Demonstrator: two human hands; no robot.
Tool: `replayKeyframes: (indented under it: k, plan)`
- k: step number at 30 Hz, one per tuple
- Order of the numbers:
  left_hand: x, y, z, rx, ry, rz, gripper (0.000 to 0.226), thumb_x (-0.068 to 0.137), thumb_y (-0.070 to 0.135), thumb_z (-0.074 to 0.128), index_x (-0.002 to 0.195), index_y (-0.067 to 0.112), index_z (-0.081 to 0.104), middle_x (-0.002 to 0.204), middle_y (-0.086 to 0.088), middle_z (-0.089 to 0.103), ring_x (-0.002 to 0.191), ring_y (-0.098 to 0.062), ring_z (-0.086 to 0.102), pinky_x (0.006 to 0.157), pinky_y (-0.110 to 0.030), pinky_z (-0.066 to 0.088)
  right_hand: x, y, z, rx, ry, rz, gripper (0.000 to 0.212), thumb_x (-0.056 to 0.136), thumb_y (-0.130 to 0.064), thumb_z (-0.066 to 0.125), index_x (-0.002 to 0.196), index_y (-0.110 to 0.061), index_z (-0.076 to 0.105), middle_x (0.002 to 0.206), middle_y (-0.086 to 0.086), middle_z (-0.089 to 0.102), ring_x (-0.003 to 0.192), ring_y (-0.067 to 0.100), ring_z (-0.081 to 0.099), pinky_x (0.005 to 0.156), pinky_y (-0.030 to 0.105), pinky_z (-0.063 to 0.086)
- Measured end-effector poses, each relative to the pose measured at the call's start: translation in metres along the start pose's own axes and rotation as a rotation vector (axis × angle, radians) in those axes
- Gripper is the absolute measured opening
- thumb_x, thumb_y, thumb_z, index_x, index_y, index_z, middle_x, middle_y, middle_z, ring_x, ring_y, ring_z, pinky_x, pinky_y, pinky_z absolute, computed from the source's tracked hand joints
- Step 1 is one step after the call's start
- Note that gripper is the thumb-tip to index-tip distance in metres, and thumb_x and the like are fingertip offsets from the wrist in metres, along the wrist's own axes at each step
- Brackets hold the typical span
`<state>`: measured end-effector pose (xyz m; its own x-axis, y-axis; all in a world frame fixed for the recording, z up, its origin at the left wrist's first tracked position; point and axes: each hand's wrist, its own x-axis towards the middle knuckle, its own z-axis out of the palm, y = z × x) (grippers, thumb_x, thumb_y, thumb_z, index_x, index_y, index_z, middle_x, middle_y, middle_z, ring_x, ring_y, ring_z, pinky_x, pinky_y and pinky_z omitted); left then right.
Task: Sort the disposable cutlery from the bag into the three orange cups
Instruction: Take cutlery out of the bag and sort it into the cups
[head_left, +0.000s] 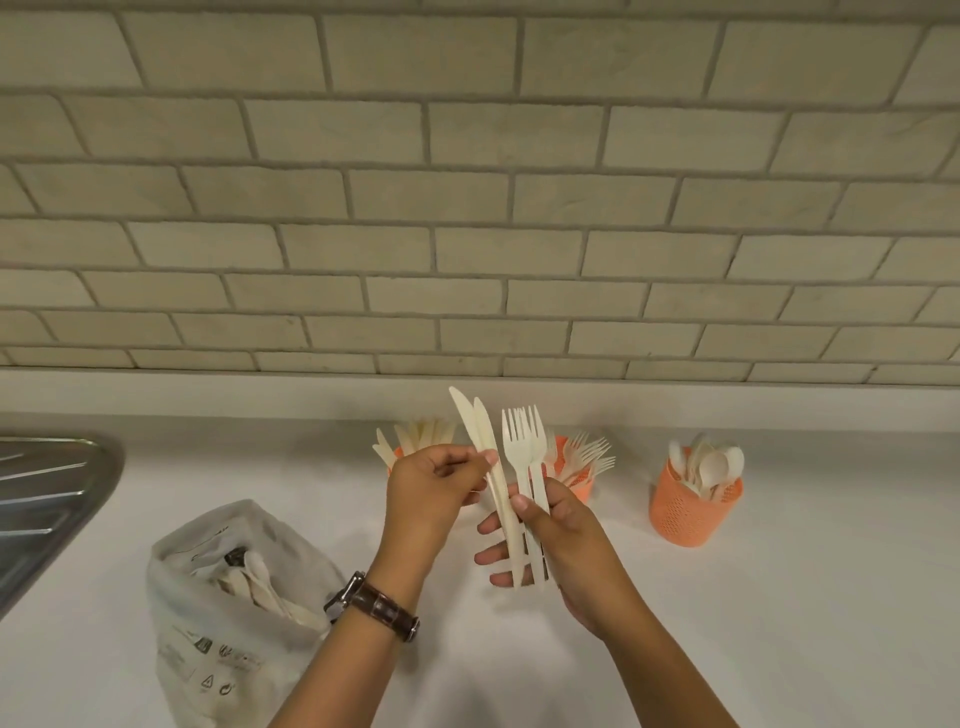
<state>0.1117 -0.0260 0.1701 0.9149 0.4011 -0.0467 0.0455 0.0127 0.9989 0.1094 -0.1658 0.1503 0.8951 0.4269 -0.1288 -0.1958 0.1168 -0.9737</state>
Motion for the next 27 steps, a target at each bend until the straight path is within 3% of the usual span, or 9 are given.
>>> replayKeyframes:
  k: [3, 7, 12, 16, 19, 21, 23, 25, 27]
  plan:
    - [0.002, 0.0, 0.0, -0.05, 0.03, 0.0, 0.006, 0.077, 0.012, 0.074, 0.075, 0.012, 0.068, 0.076, -0.008, 0.071, 0.062, -0.011, 0.068, 0.057, -0.018, 0.055, -0.001, 0.006, 0.002, -0.067, -0.042, 0.049, 0.017, 0.1, -0.027, 0.041, 0.115, -0.026, 0.047, 0.089, 0.012, 0.072, 0.066, 0.035, 0.07, 0.058, 0.043, 0.059]
    - [0.002, -0.002, 0.001, -0.107, 0.066, -0.014, 0.006, 0.079, 0.009, 0.072, 0.076, 0.01, 0.067, 0.084, -0.014, 0.069, 0.068, -0.02, 0.068, 0.055, -0.018, 0.055, -0.002, 0.015, 0.003, -0.111, -0.035, 0.023, 0.016, 0.101, -0.026, 0.037, 0.116, -0.02, 0.041, 0.088, 0.018, 0.07, 0.035, 0.022, 0.051, 0.041, 0.025, 0.045]
    - [0.005, -0.005, -0.003, -0.231, 0.053, -0.08, 0.007, 0.079, 0.006, 0.071, 0.08, 0.004, 0.065, 0.078, -0.014, 0.067, 0.057, -0.013, 0.068, 0.054, -0.019, 0.055, -0.002, 0.016, -0.002, -0.008, 0.03, 0.047, 0.011, 0.099, -0.014, 0.044, 0.109, -0.01, 0.041, 0.063, 0.013, 0.06, 0.033, 0.016, 0.036, 0.039, 0.021, 0.031]
    - [0.012, -0.006, -0.019, -0.322, 0.09, -0.08, 0.006, 0.082, 0.009, 0.067, 0.085, 0.004, 0.066, 0.078, -0.013, 0.067, 0.058, -0.012, 0.064, 0.058, -0.022, 0.056, -0.003, 0.014, -0.018, 0.003, 0.072, 0.068, 0.015, 0.097, -0.01, 0.046, 0.111, -0.008, 0.04, 0.058, 0.008, 0.048, 0.034, 0.014, 0.029, 0.039, 0.018, 0.023]
    - [0.021, -0.005, -0.044, -0.035, 0.118, 0.187, 0.009, 0.078, 0.015, 0.072, 0.083, 0.008, 0.07, 0.088, -0.006, 0.069, 0.072, -0.006, 0.065, 0.076, -0.025, 0.055, -0.007, 0.01, -0.034, -0.064, 0.087, 0.065, 0.017, 0.096, -0.008, 0.048, 0.111, -0.005, 0.041, 0.055, 0.004, 0.046, 0.035, 0.012, 0.026, 0.039, 0.019, 0.02]
    - [0.02, -0.004, -0.054, 0.358, -0.111, 0.486, 0.012, 0.07, 0.031, 0.076, 0.074, 0.021, 0.072, 0.103, 0.015, 0.067, 0.093, 0.005, 0.059, 0.088, -0.015, 0.045, -0.008, 0.004, -0.043, -0.08, 0.056, 0.083, 0.014, 0.095, -0.007, 0.049, 0.107, -0.008, 0.041, 0.054, 0.004, 0.045, 0.036, 0.011, 0.023, 0.039, 0.018, 0.018]
    - [0.013, -0.006, -0.052, 0.7, -0.389, 0.66, 0.02, 0.07, 0.047, 0.067, 0.077, 0.029, 0.071, 0.106, 0.03, 0.064, 0.107, 0.008, 0.052, 0.094, -0.01, 0.036, -0.009, -0.003, -0.046, -0.08, -0.004, 0.119, 0.013, 0.094, -0.006, 0.05, 0.104, -0.01, 0.042, 0.053, 0.003, 0.043, 0.036, 0.01, 0.021, 0.038, 0.017, 0.017]
    - [0.008, -0.016, -0.045, 0.857, -0.544, 0.785, 0.024, 0.076, 0.047, 0.057, 0.077, 0.028, 0.071, 0.103, 0.019, 0.07, 0.101, 0.003, 0.058, 0.096, -0.012, 0.036, -0.008, -0.009, -0.045, -0.082, -0.067, 0.148, 0.013, 0.094, -0.005, 0.05, 0.102, -0.011, 0.042, 0.053, 0.003, 0.041, 0.036, 0.01, 0.019, 0.037, 0.016, 0.017]
    - [0.004, -0.025, -0.038, 0.931, -0.547, 0.878, 0.024, 0.08, 0.043, 0.054, 0.084, 0.026, 0.069, 0.089, 0.01, 0.073, 0.083, -0.004, 0.064, 0.087, -0.015, 0.041, -0.007, -0.014, -0.041, -0.064, -0.098, 0.154, 0.013, 0.094, -0.004, 0.049, 0.094, -0.014, 0.04, 0.051, 0.003, 0.039, 0.034, 0.009, 0.018, 0.036, 0.016, 0.016]
